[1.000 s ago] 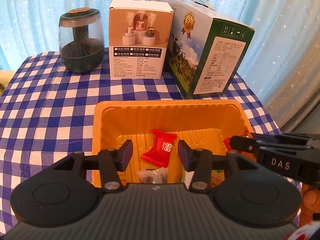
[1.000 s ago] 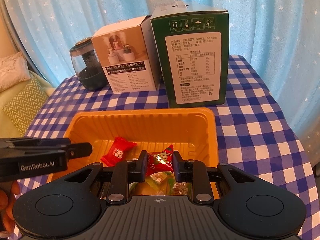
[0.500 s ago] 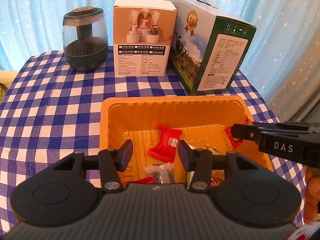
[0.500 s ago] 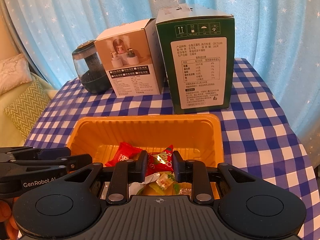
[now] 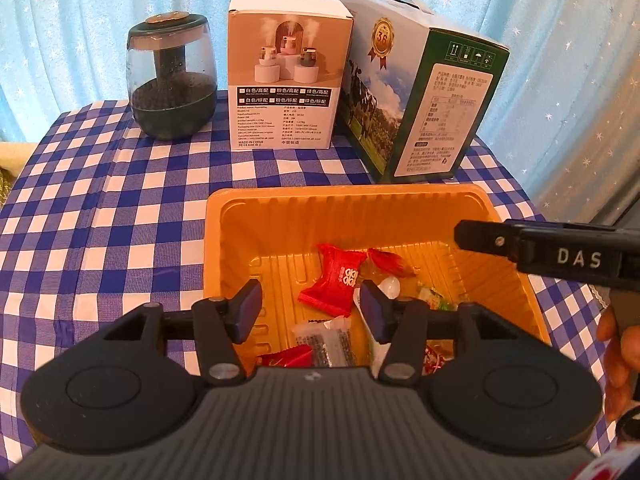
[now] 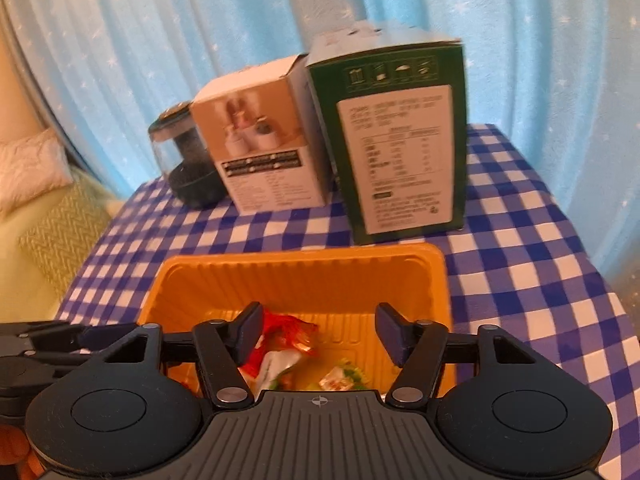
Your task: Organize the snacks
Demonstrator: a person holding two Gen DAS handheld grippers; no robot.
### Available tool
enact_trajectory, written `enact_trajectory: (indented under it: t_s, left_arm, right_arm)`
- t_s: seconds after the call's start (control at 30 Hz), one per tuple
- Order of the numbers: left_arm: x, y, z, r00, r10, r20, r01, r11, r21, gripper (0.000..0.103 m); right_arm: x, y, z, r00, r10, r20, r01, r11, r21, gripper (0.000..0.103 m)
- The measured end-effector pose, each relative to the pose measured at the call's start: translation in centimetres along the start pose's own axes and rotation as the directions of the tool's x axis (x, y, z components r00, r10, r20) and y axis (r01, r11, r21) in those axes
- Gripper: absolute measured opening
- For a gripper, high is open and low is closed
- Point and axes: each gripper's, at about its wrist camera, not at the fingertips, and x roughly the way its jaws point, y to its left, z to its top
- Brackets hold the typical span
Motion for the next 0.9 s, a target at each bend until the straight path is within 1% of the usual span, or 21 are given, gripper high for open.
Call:
enact_trajectory:
  t_s: [0.13, 0.23, 0.3, 0.4, 0.67, 0.9]
  left_arm:
    - [-0.5, -0.1, -0.4, 1.000, -0.001, 0.004, 0.001, 1.000, 0.001, 0.054]
    - [-1.1, -0.4, -0.7, 1.000, 0.004, 0.011, -0.004, 1.000, 0.008, 0.062]
    - [-1.7, -0.6, -0.9, 1.000, 0.008, 0.018, -0.008, 1.000, 0.012, 0.070]
    - [-2.7, -1.0, -1.1, 0.999, 0.018, 0.032, -0.018, 1.000, 0.016, 0.078]
    - [-5.7, -1.8, -2.3, 0.999, 0.022, 0.045, -0.023, 1.000, 0.017, 0.090]
    - [-9.0, -2.8, -3.6, 0.997, 0.029, 0.077, -0.031, 0.999, 0.019, 0.101]
  right_arm:
    - [-0.5, -0.5, -0.2, 1.000, -0.018, -0.008, 0.018, 1.000, -0.001, 0.062]
    - [-1.1, -0.6, -0.4, 0.999, -0.031, -0.013, 0.031, 1.000, -0.004, 0.062]
    - [-1.7, -0.7, -0.5, 0.999, -0.036, -0.015, 0.036, 0.999, -0.004, 0.062]
    - [-2.7, -0.6, -0.8, 0.999, -0.041, -0.012, 0.041, 0.999, 0.000, 0.062]
    - [-5.9, -0.6, -1.6, 0.998, -0.057, -0.024, 0.057, 0.998, 0.004, 0.062]
    - [-9.2, -0.1, -3.0, 0.997, -0.068, -0.035, 0.068, 0.998, -0.001, 0.063]
